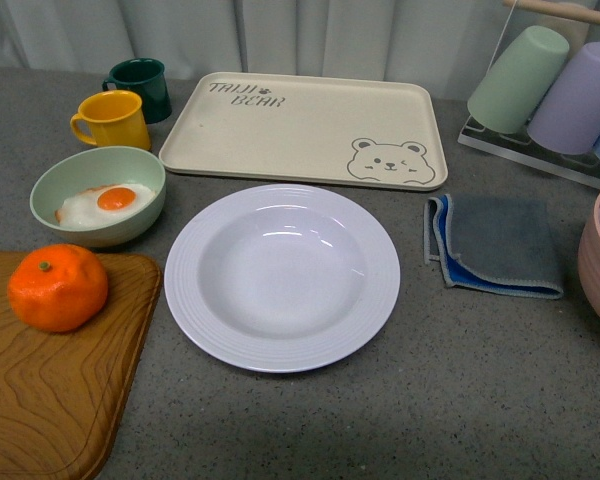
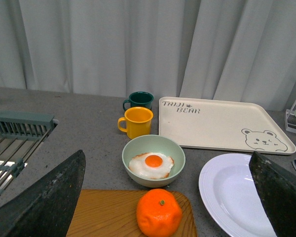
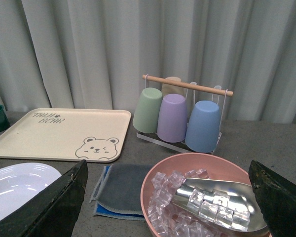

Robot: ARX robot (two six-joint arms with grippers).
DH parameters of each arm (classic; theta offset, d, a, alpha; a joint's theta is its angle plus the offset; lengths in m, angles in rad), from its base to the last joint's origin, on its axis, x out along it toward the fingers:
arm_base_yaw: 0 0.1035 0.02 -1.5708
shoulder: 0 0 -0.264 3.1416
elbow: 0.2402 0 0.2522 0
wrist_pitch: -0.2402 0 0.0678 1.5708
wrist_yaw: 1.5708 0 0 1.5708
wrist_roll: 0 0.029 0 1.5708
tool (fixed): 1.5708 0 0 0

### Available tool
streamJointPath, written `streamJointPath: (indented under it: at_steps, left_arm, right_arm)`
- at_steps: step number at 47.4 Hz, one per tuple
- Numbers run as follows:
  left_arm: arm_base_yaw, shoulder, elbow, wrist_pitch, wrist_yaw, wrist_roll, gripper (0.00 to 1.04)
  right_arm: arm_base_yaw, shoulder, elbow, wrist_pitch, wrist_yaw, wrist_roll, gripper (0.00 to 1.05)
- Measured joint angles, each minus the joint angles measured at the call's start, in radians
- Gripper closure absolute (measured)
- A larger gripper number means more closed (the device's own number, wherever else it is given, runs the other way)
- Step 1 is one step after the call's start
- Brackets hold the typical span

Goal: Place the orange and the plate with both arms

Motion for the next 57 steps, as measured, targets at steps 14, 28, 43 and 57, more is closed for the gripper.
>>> streamJointPath:
  at_steps: [14,28,43,57]
  left_arm:
    - [0.0,0.0,0.0,0.0,0.0,0.0,0.07]
    - [0.0,0.0,0.0,0.0,0.0,0.0,0.07]
    - [0.0,0.0,0.0,0.0,0.0,0.0,0.07]
    - [0.0,0.0,0.0,0.0,0.0,0.0,0.07]
  right_arm:
    - [0.0,0.0,0.0,0.0,0.0,0.0,0.09]
    - [0.0,0.0,0.0,0.0,0.0,0.0,0.09]
    - [0.0,0.0,0.0,0.0,0.0,0.0,0.09]
    - [0.0,0.0,0.0,0.0,0.0,0.0,0.09]
